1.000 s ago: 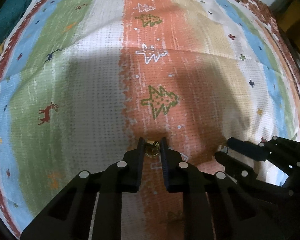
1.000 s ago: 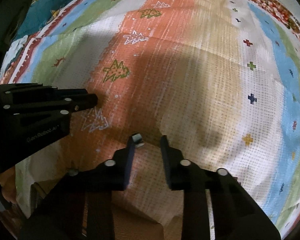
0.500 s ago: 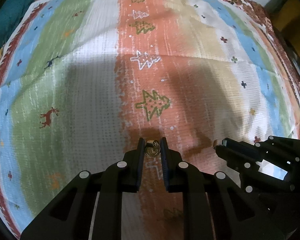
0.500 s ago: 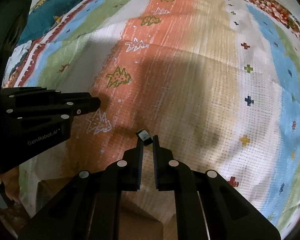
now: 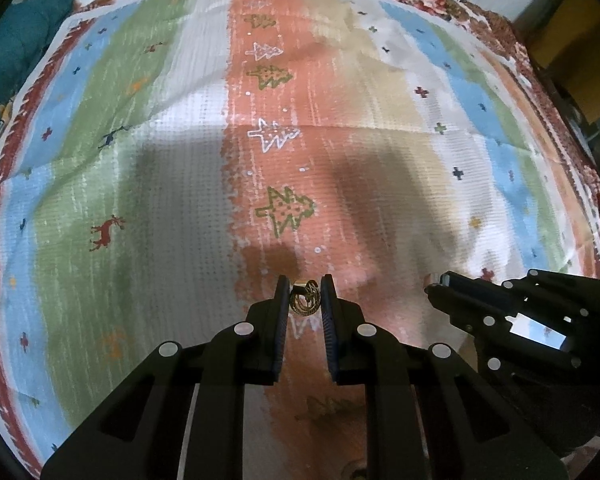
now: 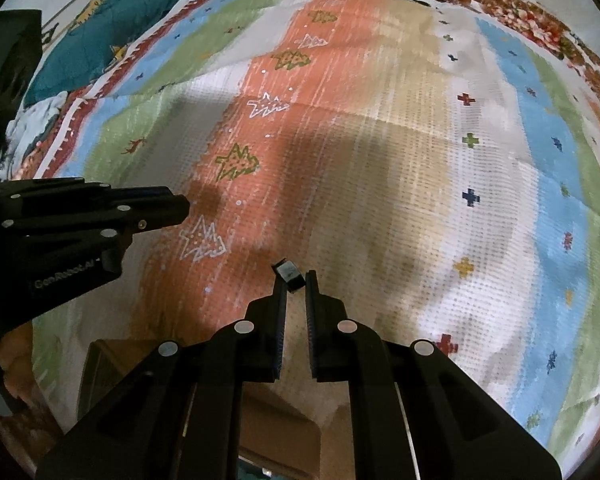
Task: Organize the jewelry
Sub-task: 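Carry the gold and dark charms to the tin with left and right tools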
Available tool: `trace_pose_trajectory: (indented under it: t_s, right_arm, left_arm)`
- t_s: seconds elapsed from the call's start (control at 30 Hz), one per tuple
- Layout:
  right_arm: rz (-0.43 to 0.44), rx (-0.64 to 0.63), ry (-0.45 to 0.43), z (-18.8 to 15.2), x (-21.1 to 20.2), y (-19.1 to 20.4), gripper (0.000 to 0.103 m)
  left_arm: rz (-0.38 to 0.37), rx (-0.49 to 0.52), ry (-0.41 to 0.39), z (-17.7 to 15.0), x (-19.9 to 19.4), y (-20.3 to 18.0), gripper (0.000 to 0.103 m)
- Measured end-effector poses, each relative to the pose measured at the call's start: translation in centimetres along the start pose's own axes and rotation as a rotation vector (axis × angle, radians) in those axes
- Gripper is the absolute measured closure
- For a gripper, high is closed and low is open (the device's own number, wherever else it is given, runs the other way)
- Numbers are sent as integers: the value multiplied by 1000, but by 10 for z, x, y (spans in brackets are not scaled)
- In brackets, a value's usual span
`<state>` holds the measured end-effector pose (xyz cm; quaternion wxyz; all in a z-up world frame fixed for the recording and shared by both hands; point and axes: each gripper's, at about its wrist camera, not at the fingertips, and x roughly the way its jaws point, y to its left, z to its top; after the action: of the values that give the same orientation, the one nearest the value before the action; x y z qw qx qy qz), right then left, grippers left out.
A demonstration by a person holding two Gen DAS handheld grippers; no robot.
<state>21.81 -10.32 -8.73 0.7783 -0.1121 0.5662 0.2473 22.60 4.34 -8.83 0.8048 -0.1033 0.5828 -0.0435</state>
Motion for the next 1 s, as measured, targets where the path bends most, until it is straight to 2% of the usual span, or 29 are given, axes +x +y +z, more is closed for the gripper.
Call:
trace_pose_trajectory:
  t_s: [0.4, 0.67, 1.0]
  right_arm:
    - [-6, 22, -40, -15, -21, -2, 93]
    - [-41, 6, -78, -23, -37, 3, 93]
    - [-33, 9, -115, -38, -53, 6, 93]
  left_arm:
    - [-15, 28, -40, -14, -20, -19, 88]
    - [-43, 37, -70, -24, -38, -28, 88]
    - [-82, 48, -104, -48, -58, -37, 88]
